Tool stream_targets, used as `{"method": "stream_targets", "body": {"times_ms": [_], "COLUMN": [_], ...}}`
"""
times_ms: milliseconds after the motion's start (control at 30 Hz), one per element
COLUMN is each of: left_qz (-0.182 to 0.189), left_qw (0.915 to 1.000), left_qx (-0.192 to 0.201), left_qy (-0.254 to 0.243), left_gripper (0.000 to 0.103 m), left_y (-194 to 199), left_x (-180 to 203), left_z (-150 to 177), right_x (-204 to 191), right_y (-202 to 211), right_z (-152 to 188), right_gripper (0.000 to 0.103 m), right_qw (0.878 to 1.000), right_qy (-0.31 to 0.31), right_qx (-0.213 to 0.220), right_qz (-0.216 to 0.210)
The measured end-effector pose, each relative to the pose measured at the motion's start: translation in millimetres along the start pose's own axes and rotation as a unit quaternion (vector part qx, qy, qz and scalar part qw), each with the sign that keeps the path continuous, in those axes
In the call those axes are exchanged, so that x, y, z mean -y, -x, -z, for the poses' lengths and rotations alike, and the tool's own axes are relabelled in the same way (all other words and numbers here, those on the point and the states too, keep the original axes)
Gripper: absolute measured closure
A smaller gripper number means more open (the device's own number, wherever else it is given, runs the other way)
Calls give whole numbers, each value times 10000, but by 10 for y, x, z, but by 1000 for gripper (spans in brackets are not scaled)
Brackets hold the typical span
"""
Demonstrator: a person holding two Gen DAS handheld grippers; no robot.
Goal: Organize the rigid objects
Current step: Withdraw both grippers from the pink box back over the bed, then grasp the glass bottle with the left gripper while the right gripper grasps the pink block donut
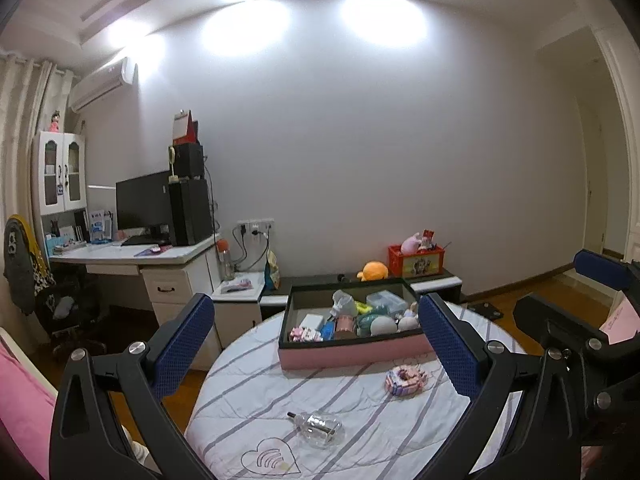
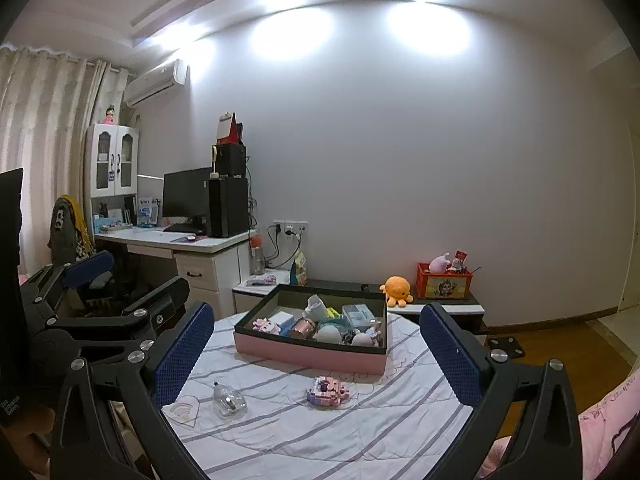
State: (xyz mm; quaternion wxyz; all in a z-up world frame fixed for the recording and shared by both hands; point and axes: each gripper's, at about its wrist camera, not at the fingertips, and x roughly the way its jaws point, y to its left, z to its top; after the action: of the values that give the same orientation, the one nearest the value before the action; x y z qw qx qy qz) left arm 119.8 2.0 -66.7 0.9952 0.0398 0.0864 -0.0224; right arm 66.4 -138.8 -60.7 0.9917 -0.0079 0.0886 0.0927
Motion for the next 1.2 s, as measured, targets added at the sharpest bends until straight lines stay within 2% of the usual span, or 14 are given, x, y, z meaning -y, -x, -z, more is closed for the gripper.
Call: {"method": "stream_targets", "body": {"times_ms": [100, 267, 467, 667, 833, 967, 1000, 1067, 1200], "left_qz": [-15, 216, 235, 172, 340, 476, 508, 570, 650], "left_qw": [9995, 9926, 9738, 9588, 9506, 9406, 9403, 9417, 9440], "left_qx": [-292, -1162, -2259, -2835, -3085, -3358, -3362, -3313, -3234], "left_qy": [-83, -275, -136, -63, 31, 120, 154, 130, 124], "left_gripper": [0, 0, 0, 0, 0, 2, 4, 22, 25], "left_y": [-169, -547, -953, -1251, -1480, -1687, -1717, -1758, -1814], "left_x": [8, 22, -106, -162, -149, -174, -188, -204, -228], "left_z": [139, 562, 1120, 1455, 1571, 1598, 1583, 1550, 1523], "right_x": [12, 57, 152, 281, 314, 340, 348, 356, 339], "right_y": [-132, -494, -904, -1220, -1381, -1489, -1521, -1580, -1732], "right_z": [99, 392, 788, 1080, 1147, 1171, 1169, 1166, 1179], "right_gripper": [0, 0, 0, 0, 0, 0, 0, 0, 0], "right_qw": [9998, 9963, 9867, 9747, 9685, 9655, 9647, 9632, 9591], "right_qy": [-30, -165, -292, -451, -462, -478, -487, -495, -459], "right_qx": [-193, -824, -1594, -2188, -2445, -2560, -2587, -2640, -2792], "right_qz": [-25, -164, -149, -78, -66, -14, -2, 23, 43]}}
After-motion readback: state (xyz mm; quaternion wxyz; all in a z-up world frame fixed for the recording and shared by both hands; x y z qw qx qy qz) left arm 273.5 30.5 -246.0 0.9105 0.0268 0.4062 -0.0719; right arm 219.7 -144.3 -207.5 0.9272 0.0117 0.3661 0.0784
